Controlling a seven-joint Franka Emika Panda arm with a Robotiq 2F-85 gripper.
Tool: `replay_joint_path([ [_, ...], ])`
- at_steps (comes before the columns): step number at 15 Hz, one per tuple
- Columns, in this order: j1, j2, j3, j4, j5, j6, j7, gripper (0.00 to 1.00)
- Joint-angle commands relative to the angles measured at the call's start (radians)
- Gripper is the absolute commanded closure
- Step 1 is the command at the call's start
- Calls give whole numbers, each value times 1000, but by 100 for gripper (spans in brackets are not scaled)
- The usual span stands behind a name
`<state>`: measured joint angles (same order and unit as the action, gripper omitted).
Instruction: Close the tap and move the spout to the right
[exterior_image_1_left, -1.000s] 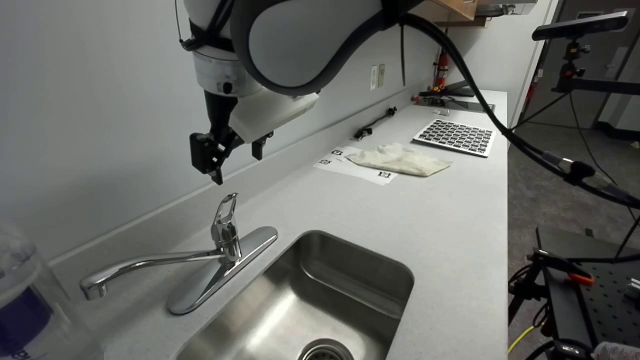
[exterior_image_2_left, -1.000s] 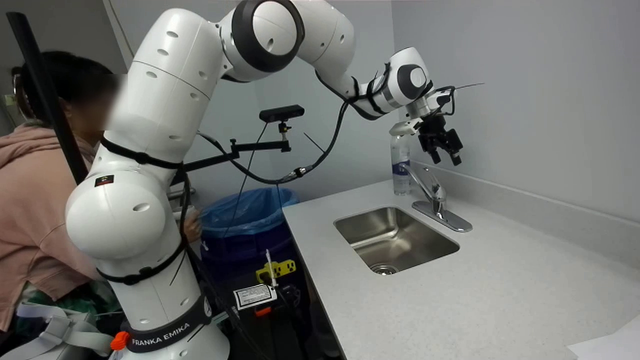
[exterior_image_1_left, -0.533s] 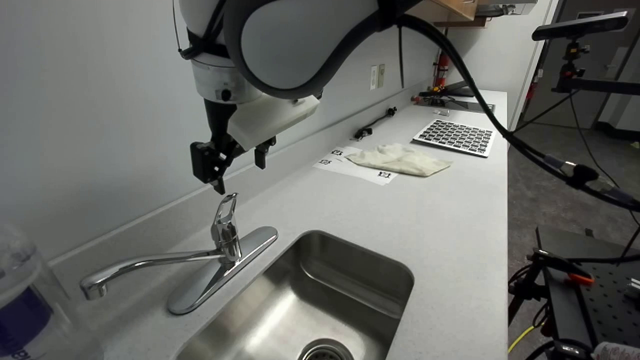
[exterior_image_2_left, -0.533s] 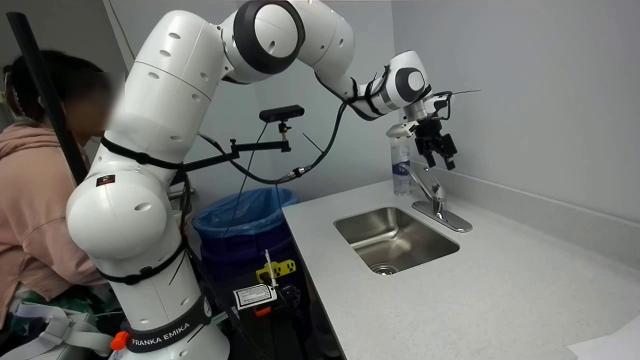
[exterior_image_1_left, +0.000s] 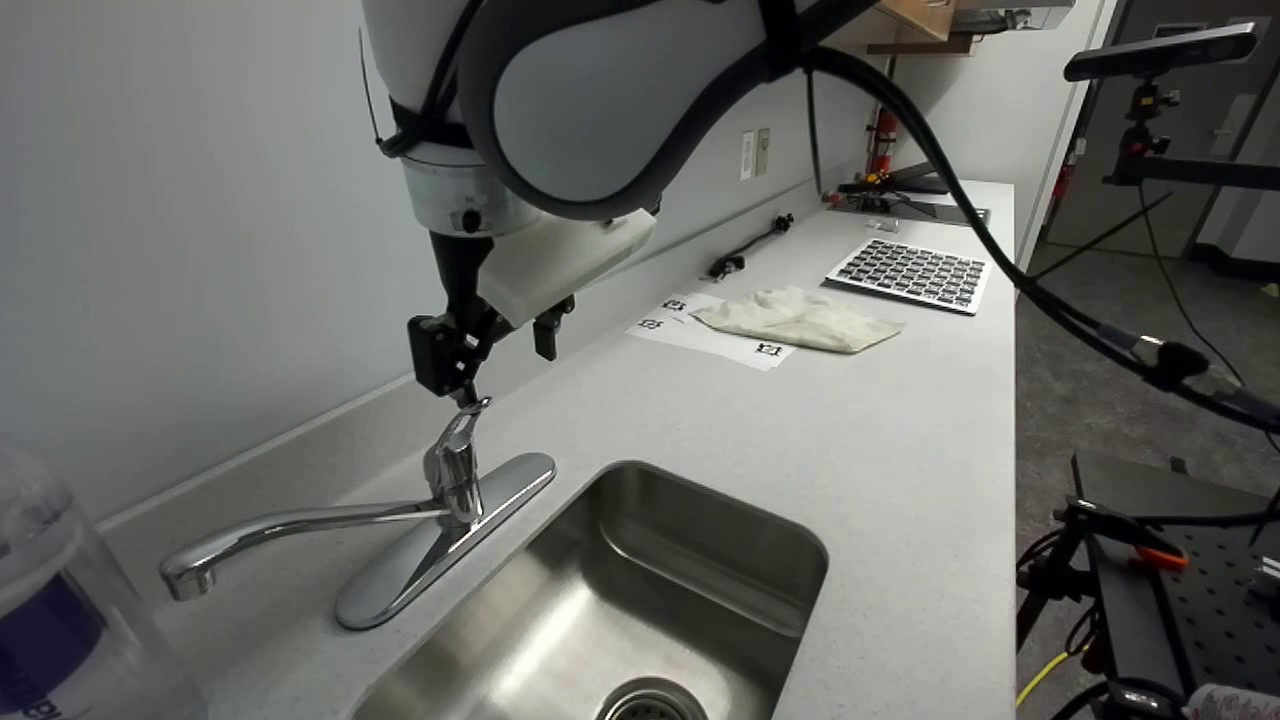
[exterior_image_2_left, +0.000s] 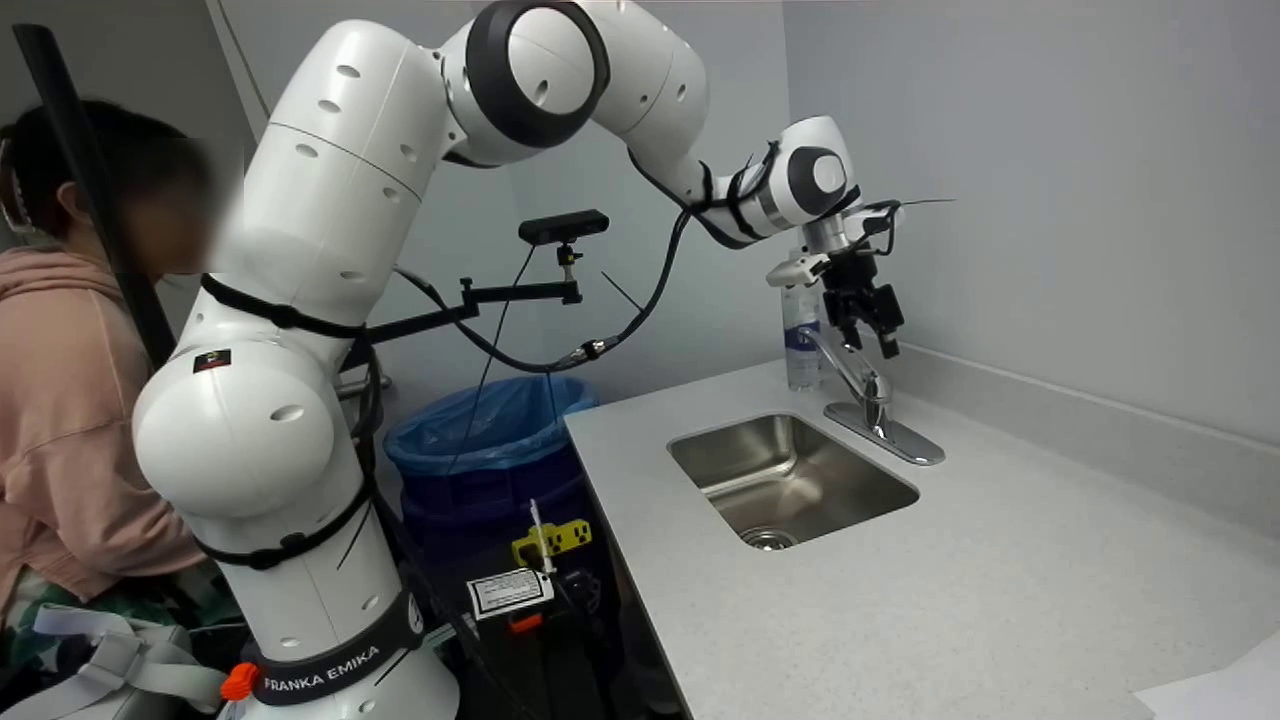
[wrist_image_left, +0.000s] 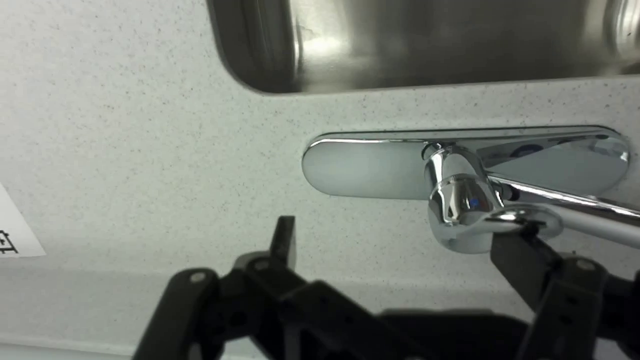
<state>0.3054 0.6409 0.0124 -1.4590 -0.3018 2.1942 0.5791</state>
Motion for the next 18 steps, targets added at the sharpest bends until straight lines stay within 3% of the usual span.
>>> replay_joint_path([
  [1,18,-48,-16,-75,21,-23,9,0],
  [9,22,-83,-4,-179,33,-33,9,0],
  [18,21,-81,-14,-84,20,-5,21,0],
])
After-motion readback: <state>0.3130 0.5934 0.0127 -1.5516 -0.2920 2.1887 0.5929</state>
